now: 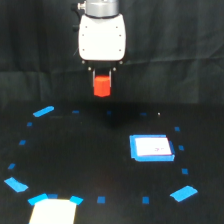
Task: Pick up the red object from the table
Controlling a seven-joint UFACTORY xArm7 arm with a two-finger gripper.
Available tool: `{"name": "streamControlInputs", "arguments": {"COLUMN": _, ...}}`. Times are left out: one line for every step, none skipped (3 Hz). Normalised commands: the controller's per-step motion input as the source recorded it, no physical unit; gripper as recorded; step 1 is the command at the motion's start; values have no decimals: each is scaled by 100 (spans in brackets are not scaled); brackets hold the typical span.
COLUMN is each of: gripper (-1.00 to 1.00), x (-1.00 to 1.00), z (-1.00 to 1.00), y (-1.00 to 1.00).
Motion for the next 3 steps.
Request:
{"name": "streamControlInputs", "arguments": {"gripper": -100, "x": 25, "z": 77, "y": -2}}
{"name": "streamControlInputs", "arguments": {"gripper": -100, "x": -26, "z": 71, "y": 8}}
{"name": "streamControlInputs", "arguments": {"gripper": -80, "x": -34, "z": 49, "y": -7}}
